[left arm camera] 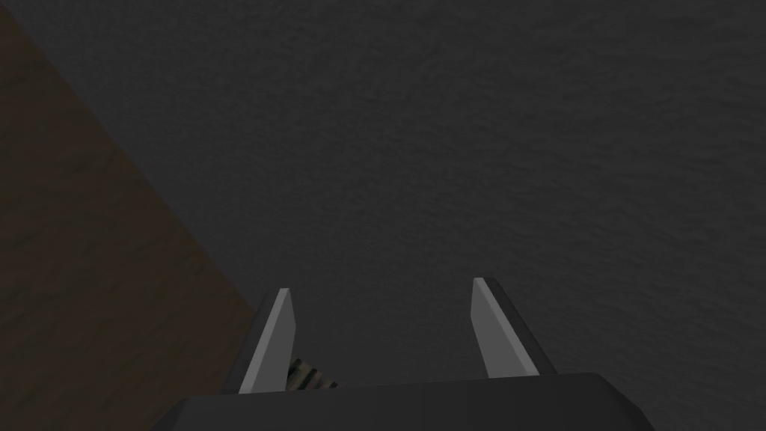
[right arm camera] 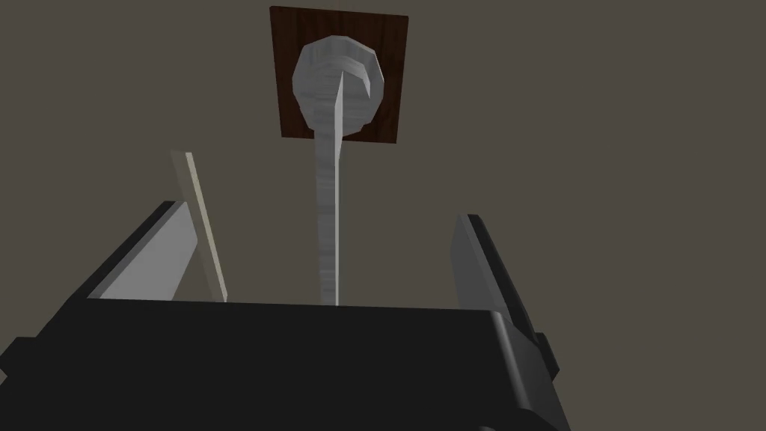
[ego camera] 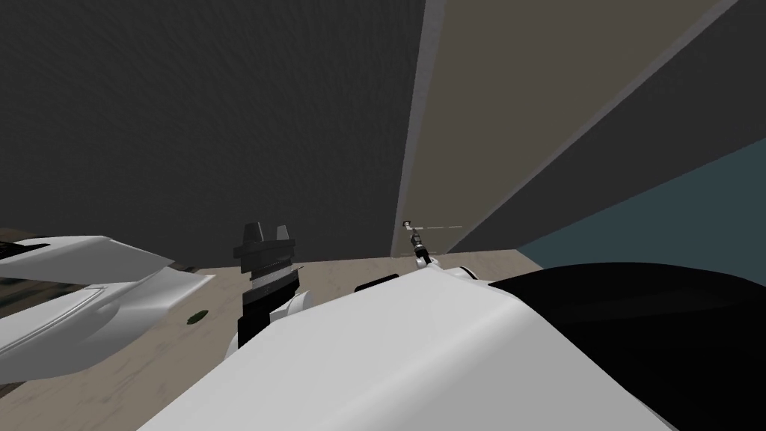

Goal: Pull the door open

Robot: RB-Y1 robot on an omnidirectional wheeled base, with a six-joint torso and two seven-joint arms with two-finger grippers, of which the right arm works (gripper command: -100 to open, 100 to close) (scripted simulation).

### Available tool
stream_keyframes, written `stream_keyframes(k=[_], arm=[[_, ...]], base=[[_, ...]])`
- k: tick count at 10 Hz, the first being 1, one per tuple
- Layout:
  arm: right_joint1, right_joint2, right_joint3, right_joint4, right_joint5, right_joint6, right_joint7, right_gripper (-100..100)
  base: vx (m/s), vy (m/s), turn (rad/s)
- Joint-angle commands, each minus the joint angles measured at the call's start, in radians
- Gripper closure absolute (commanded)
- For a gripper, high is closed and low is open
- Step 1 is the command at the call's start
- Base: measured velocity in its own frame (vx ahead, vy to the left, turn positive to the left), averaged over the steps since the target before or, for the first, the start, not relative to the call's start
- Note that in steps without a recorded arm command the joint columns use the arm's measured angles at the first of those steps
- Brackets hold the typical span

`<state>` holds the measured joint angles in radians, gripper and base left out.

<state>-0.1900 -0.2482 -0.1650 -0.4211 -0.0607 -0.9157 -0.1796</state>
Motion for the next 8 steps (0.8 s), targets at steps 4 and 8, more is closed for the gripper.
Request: stream_keyframes(k=[4,8], arm=[[0.019,-0.038,-0.012,0.016,-0.011,-0.022,-0.034,-100],[0.017,-0.037,-0.011,0.007,-0.011,-0.019,-0.033,100]], base=[[0.145,-0.011,0.072],[0.000,0.001,0.001]])
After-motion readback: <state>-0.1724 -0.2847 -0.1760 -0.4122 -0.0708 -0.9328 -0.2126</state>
